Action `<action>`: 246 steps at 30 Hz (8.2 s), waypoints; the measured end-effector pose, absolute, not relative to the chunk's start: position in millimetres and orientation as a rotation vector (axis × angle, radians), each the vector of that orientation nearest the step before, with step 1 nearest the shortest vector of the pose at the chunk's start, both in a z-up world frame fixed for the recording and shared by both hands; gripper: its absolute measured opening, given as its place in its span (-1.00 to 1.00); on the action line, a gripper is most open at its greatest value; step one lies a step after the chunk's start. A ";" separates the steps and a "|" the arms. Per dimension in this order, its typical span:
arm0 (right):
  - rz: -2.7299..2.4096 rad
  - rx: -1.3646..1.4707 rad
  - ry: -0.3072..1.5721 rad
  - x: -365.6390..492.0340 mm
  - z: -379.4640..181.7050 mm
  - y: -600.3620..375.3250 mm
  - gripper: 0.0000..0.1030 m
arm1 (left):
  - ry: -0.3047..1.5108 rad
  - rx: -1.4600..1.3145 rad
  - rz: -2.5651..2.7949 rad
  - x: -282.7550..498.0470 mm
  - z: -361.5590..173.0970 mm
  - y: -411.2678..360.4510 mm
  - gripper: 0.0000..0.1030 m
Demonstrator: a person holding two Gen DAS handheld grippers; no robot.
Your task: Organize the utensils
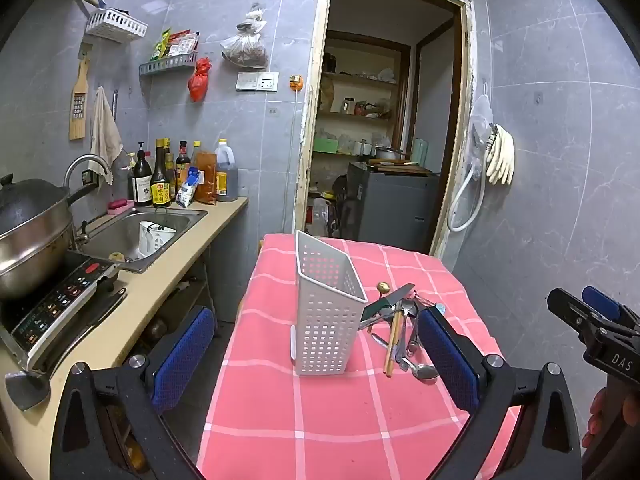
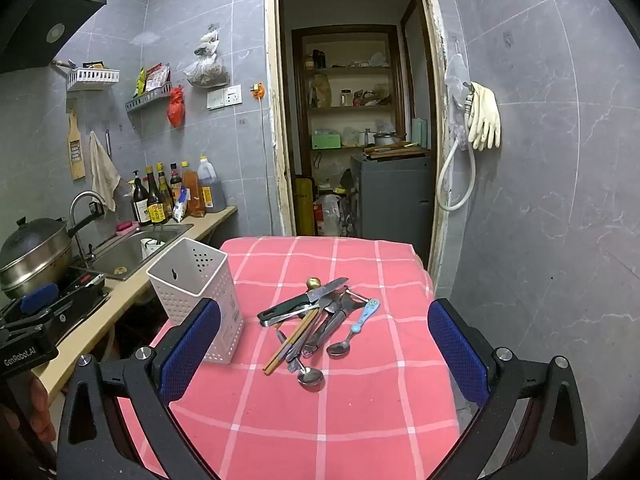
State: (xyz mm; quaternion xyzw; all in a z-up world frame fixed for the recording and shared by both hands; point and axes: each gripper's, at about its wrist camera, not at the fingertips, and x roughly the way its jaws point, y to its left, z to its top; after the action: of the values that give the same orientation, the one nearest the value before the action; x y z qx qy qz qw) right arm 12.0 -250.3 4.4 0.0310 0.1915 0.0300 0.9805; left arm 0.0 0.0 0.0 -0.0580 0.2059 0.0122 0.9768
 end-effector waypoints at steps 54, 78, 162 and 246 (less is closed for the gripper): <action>0.061 0.066 0.398 13.8 1.6 -250.3 0.98 | 0.419 -0.116 0.022 0.0 -0.1 -0.4 0.99; 0.061 0.067 0.401 14.8 0.2 -249.2 0.98 | 0.421 -0.114 0.023 0.0 -0.1 -0.5 0.99; 0.395 0.493 1.073 327.5 -214.4 -317.1 -0.39 | 1.175 -0.030 -0.315 369.9 -141.9 -154.3 -0.10; 0.426 0.506 0.640 273.7 -84.2 -337.7 -0.86 | 0.545 -0.110 -0.261 236.4 8.5 -122.3 -0.65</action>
State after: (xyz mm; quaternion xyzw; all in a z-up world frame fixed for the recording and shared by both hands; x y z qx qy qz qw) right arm 273.7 -337.7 -84.2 0.2442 0.3090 0.2056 0.8959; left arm 236.4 -122.3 8.5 -0.0541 0.2683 -0.1286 0.9532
